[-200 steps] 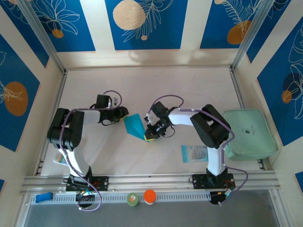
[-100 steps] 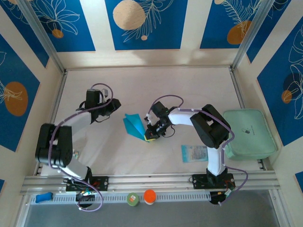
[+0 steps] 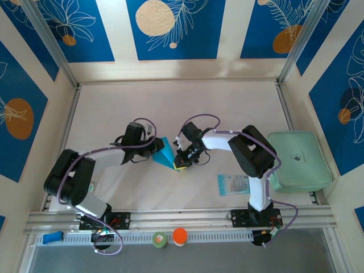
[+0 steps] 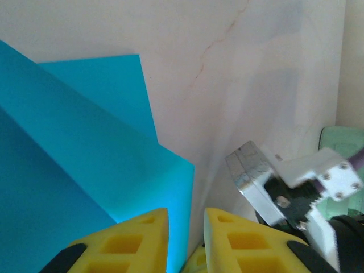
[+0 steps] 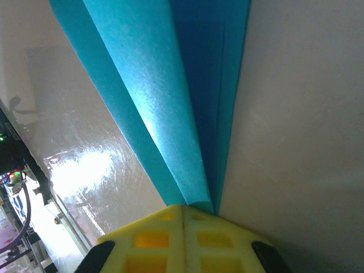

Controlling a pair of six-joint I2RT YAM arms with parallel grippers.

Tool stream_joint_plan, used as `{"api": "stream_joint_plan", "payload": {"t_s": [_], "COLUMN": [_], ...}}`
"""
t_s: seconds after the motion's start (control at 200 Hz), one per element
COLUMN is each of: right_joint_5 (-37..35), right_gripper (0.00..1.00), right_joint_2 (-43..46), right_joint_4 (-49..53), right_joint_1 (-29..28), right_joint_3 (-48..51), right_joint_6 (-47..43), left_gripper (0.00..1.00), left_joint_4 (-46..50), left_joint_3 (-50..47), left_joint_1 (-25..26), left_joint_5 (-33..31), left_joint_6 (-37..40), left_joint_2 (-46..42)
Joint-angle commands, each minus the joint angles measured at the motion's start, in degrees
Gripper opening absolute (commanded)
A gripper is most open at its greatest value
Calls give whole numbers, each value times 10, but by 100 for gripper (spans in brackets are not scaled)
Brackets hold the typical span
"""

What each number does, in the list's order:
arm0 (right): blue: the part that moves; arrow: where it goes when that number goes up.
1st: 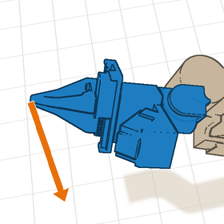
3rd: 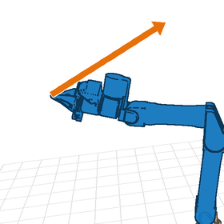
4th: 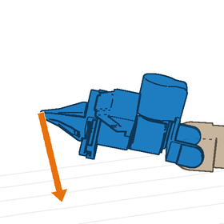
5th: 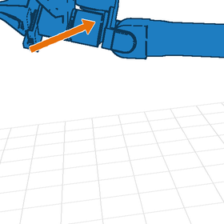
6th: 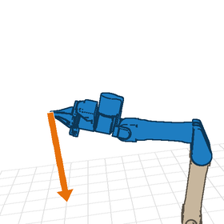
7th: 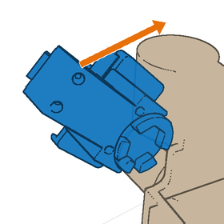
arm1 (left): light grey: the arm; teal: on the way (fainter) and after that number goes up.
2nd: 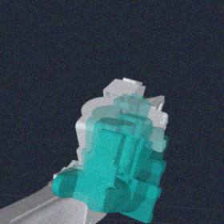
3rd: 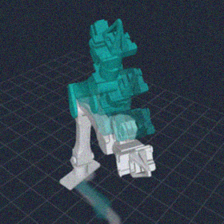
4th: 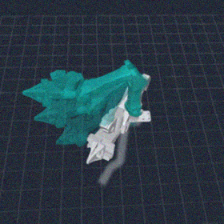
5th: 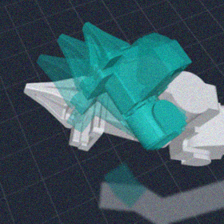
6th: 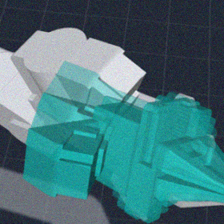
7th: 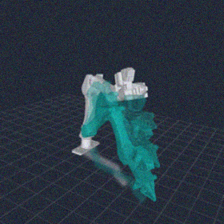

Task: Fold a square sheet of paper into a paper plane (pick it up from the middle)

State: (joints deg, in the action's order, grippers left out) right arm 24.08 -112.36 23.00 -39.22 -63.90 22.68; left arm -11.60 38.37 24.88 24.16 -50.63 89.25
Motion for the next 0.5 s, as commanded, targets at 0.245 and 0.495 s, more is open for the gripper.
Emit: {"api": "stream_joint_plan", "payload": {"t_s": [0.245,0.495], "right_joint_5": [-30,21], "right_gripper": [1,5], "right_joint_2": [-22,34], "right_joint_4": [86,63], "right_joint_1": [6,15], "right_joint_3": [17,-24], "right_joint_6": [1,20], "left_gripper": [22,21], "left_joint_4": [-44,-36], "left_joint_3": [18,16], "left_joint_1": [8,7], "left_joint_5": [-13,-19], "left_joint_6": [-13,-12], "left_joint_2": [70,83]}}
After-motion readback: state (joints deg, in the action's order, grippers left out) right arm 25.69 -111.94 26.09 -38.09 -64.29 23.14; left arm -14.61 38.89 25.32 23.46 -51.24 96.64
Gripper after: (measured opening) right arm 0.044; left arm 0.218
